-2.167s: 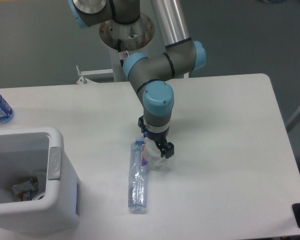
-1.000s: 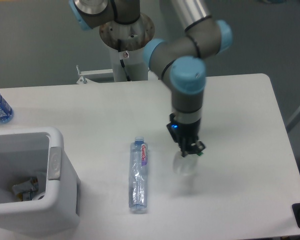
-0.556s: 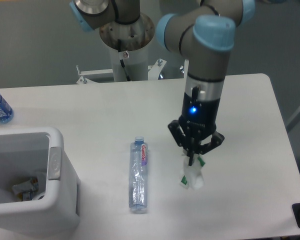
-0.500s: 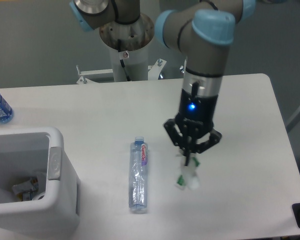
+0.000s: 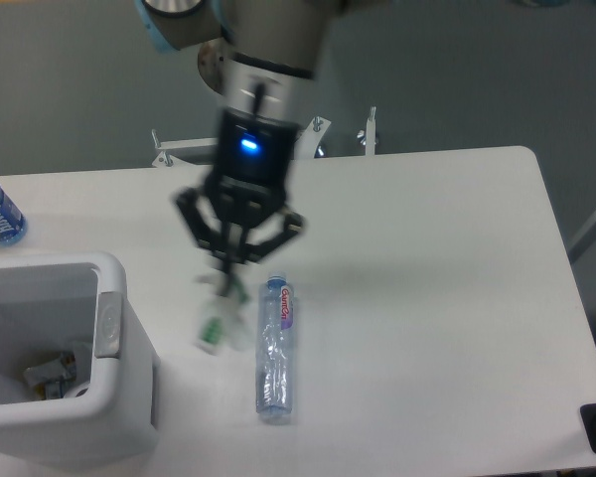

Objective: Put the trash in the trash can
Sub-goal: 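Lift the wrapper and carry it over the white trash bin, then open the gripper to drop the wrapper into the bin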

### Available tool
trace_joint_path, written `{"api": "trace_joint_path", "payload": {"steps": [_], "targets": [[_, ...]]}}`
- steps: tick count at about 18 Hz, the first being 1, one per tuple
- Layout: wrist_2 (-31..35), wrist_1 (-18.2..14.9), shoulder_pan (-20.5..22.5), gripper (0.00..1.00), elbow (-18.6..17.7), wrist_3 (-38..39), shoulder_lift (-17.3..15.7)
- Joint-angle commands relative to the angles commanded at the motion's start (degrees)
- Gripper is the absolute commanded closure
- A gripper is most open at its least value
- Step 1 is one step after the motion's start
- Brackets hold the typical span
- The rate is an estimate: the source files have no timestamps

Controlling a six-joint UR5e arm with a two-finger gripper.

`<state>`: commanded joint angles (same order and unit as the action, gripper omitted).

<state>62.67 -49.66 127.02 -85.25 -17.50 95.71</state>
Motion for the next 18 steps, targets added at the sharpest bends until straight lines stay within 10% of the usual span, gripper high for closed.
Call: {"api": "trace_joint_path", "payload": {"steps": [5,8,10,11,18], "targets": [[0.3,0.0,-7.5,0.99,-0.4,1.3,1.7],[0.1,0.1,-9.9,0.7,0.6,1.5,3.9],[0.0,1.6,-10.2,0.21,1.5,1.3,4.7],[0.0,1.9,-10.2,0.13,2.0,1.4,5.1],[-0.1,1.9,-8.5,0.0,5.2,6.3,5.8]]}}
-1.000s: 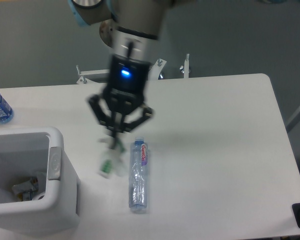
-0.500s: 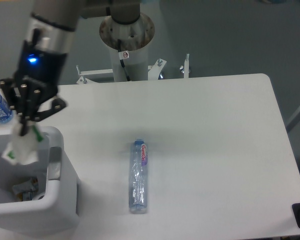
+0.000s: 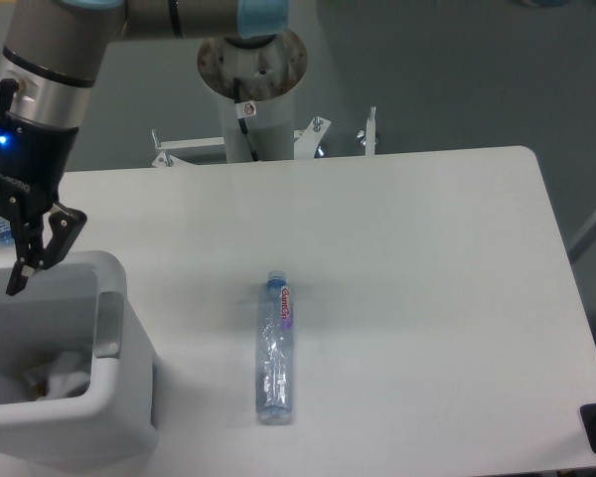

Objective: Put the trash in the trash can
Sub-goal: 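Open the gripper to drop the wrapper into the bin, then move the open gripper down over the clear plastic bottle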

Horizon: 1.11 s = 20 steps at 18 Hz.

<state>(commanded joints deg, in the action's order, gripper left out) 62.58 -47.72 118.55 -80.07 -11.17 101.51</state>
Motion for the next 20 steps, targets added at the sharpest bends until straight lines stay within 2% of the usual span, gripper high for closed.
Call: {"api": "trace_joint_path", "payload": {"steps": [7,10,12,16,20], "targets": [[0.5,-0.3,11.8,0.0,-0.3,6.9,2.0],[1.7,-0.6,15.3,0.0,-0.6,6.9,4.6],[4.9,-0.5,16.4,0.0,0.0,6.6,6.8],[7.4,-0.4,17.1,0.0,0.3,3.5,12.5],[11.7,-0.6,17.1,0.0,-0.7,0.7,16.5]]}}
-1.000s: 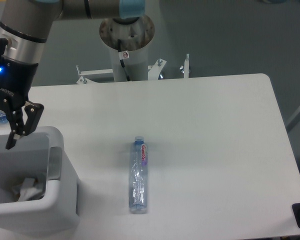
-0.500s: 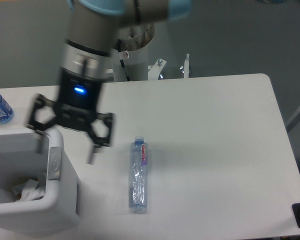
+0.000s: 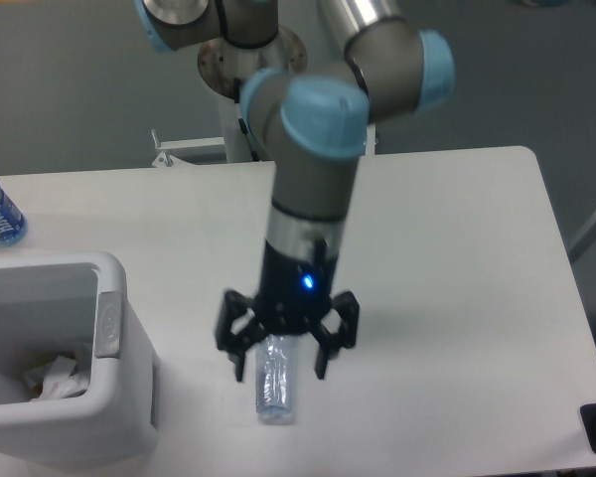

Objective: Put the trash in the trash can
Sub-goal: 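Move the open gripper down over the clear plastic bottle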

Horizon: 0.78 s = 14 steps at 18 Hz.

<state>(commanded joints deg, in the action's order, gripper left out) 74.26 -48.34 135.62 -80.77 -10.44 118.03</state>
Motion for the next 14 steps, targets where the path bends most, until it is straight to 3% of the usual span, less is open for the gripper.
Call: {"api": "trace_joint_path", "payload": {"steps": [7,14], "targets": [[3.3,0.4,-0.7,0.0,-7.3,-15.0,2.0],[5.7,0.6,-3.1,0.0,-7.3,-15.9,4.9]]}}
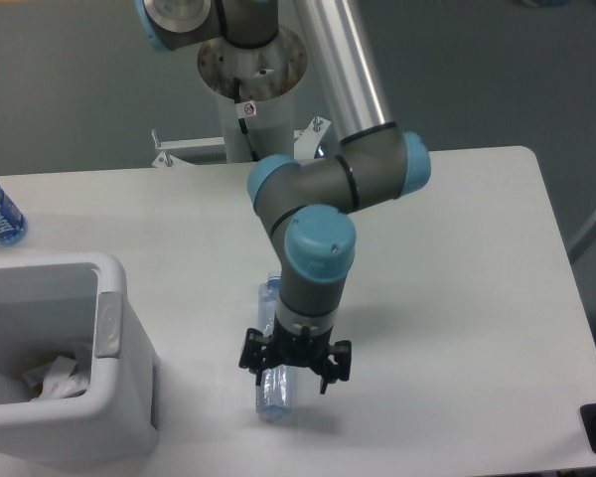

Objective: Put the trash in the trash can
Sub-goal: 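Move the open gripper down over the clear plastic bottle, then close the gripper on the bottle's end and lift it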

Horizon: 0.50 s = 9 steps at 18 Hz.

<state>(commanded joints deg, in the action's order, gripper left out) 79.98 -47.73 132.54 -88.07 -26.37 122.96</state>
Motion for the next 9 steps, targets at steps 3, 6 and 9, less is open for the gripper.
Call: {"api": "trace_joint_path", "payload": {"steps": [3,6,9], "targets": [[0.2,-0.1,-1.1,0.0,0.0,0.2,1.1],[0.7,0.0,-1.5,0.0,0.0,0.2,2.2],[1.8,0.0,-2.2,0.0,0.0,0.4,3.4]]}}
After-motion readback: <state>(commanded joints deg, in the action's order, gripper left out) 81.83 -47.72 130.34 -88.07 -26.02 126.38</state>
